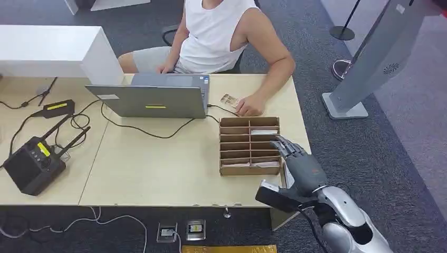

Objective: Pass the card to the sensor for recognition and then transmit it.

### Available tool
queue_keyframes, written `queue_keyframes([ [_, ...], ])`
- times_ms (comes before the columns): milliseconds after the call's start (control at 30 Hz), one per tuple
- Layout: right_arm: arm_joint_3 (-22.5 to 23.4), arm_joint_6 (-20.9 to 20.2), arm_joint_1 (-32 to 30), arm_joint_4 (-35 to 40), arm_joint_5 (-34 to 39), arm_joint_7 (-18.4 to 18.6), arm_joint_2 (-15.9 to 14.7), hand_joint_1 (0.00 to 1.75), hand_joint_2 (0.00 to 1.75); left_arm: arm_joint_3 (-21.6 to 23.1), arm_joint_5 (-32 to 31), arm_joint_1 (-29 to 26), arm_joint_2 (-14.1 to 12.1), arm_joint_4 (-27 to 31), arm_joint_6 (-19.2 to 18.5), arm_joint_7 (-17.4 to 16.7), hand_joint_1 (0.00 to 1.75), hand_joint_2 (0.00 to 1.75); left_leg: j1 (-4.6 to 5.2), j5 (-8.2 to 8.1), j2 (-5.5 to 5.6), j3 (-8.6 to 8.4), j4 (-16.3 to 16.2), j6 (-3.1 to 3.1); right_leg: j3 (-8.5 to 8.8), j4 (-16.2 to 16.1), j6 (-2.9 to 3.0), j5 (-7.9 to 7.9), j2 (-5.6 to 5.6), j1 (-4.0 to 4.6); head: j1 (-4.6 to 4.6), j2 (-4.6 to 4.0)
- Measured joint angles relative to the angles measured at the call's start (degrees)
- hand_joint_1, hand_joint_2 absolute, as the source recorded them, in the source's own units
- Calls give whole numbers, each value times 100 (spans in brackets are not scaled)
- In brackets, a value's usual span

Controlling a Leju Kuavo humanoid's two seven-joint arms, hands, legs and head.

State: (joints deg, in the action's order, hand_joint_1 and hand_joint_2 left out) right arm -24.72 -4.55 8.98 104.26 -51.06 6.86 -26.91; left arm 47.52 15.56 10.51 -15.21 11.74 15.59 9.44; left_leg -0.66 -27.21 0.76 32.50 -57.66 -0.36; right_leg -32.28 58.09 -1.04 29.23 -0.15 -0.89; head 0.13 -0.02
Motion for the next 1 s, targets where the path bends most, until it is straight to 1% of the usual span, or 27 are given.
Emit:
queue_keyframes([
  [433, -149, 288, 10, -330, -120, -46, 72, 0, 175, 0, -48, 92, 17, 0, -53, -2, 0, 0, 0, 0, 0, 2, 1, 0, 1, 0, 0, 0, -1, 0, 0, 0],
  [567, -153, 488, 68, -562, -236, -33, 157, 0, 175, 0, -48, 92, 37, 0, -48, -15, 0, 0, 0, 0, 0, 2, 1, 0, 0, 0, 0, 0, 0, 0, 0, 0],
  [667, -151, 559, 124, -760, -291, -35, 221, 0, 175, 0, -48, 93, 55, 0, -39, -50, 0, 0, 0, 0, 0, 1, 1, 0, 1, 0, 0, 0, -1, 0, 0, 0],
  [1000, -140, 619, 222, -1163, -356, -55, 433, 0, 175, 0, -48, 101, 94, 0, -7, -59, 0, 0, 0, 0, 0, 2, 1, 0, 1, 1, 0, 0, -1, 0, 0, 0],
])
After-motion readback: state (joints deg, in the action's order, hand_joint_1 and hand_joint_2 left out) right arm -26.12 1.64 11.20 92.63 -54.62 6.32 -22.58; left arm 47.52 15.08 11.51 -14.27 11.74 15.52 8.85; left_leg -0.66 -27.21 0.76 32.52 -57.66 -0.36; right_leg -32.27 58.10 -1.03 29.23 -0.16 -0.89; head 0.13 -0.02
